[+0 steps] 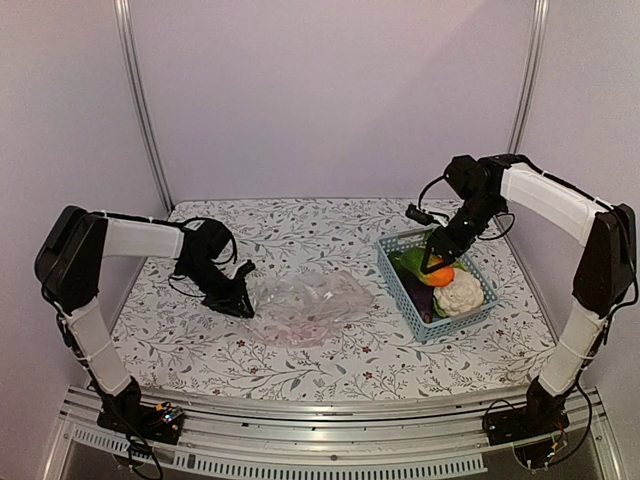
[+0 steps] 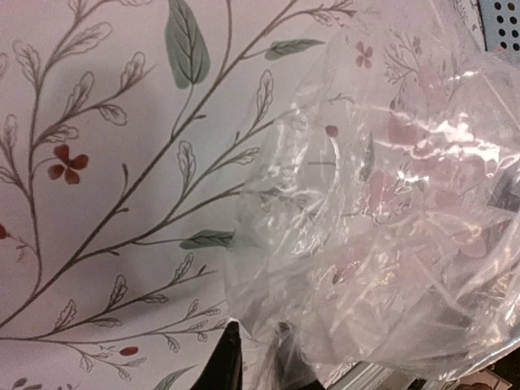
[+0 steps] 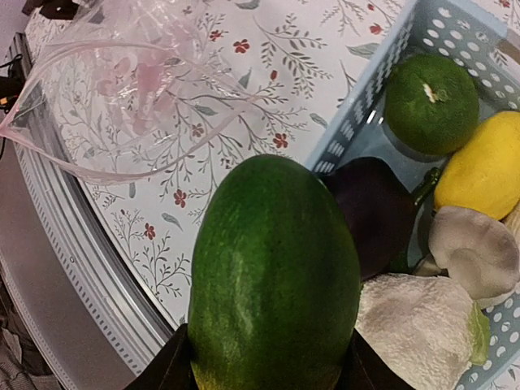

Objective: Open the zip-top bag and remove the fake food
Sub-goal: Place the fake fruit in the bin, then reset both arms

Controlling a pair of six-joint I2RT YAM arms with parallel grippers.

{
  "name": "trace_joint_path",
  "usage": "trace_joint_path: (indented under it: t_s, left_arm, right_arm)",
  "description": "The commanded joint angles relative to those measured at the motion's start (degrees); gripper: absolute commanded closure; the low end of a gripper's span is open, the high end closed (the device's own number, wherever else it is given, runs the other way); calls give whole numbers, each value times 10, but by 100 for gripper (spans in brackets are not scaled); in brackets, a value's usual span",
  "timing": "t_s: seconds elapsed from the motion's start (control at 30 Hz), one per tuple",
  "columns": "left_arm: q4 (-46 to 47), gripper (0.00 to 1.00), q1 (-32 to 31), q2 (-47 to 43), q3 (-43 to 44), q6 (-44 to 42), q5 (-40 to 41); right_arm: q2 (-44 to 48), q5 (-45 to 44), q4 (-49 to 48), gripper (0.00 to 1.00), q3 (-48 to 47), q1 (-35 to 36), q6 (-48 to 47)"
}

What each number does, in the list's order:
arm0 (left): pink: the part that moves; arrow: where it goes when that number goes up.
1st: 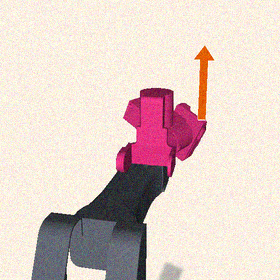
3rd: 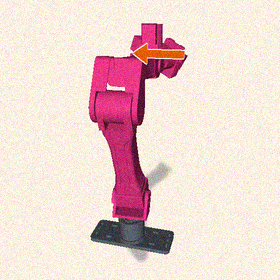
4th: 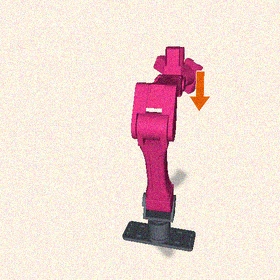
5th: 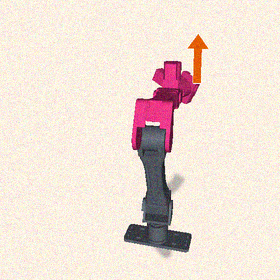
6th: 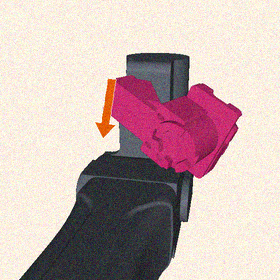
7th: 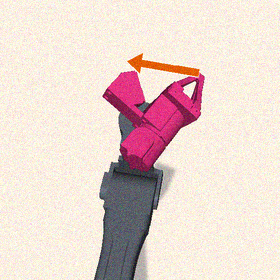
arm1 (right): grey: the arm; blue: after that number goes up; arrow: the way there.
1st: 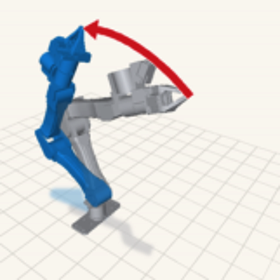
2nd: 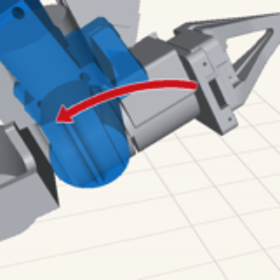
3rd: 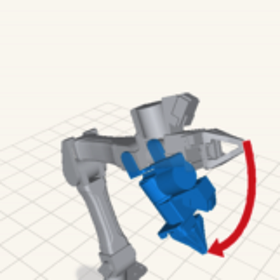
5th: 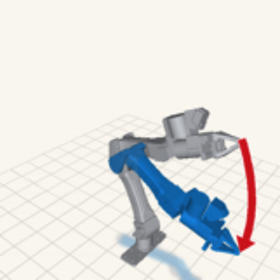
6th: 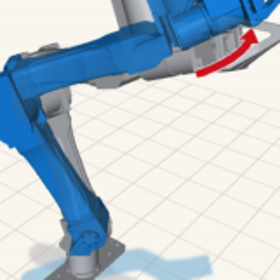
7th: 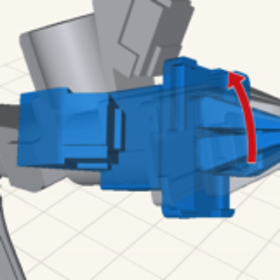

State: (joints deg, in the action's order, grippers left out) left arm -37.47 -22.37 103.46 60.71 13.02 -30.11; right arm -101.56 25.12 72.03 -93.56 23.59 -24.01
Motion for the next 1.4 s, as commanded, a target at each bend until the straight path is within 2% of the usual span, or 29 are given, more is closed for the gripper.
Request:
trace_joint_path:
  t_s: [0.0,0.13,0.23,0.4,0.6,0.67,0.7,0.73,0.9,1.03,1.07,1.1,1.2,1.27,1.37]
  left_arm:
    - [-12,80,5,-32,11,-7,26]
    - [-10,63,3,-58,10,-6,47]
    - [-1,55,3,-94,7,-9,57]
    - [19,53,5,-146,3,-12,90]
    - [16,53,6,-166,1,-19,136]
    - [13,52,6,-165,3,-20,147]
    - [15,52,6,-166,4,-20,155]
    - [21,51,6,-171,1,-21,160]
    - [64,48,6,-234,-19,-31,197]
    - [77,45,5,-291,-25,-20,284]
    - [76,21,5,-305,-24,-16,307]
    - [75,3,4,-320,-23,-12,331]
    - [75,0,1,-356,-12,-19,374]
    - [72,0,-8,-377,2,-30,400]
    - [96,0,-16,-399,15,-66,395]
  right_arm:
    - [41,-35,-105,61,35,-33,47]
    - [17,-69,-162,61,30,-40,82]
    - [-28,-82,-184,60,9,-42,100]
    - [-105,-131,-210,52,-25,-49,121]
    - [-132,-103,-198,32,-46,-57,147]
    - [-110,-107,-192,23,-42,-60,144]
    - [-93,-107,-190,6,-38,-63,142]
    - [-78,-103,-189,2,-33,-66,138]
    - [28,-48,-178,1,3,-90,111]
    - [121,-37,-217,1,55,-110,105]
    - [141,-44,-238,1,75,-111,105]
    - [174,-52,-254,1,97,-111,101]
    - [241,-104,-300,1,157,-112,87]
    - [265,-130,-328,1,196,-113,110]
    - [282,-134,-341,1,220,-113,132]
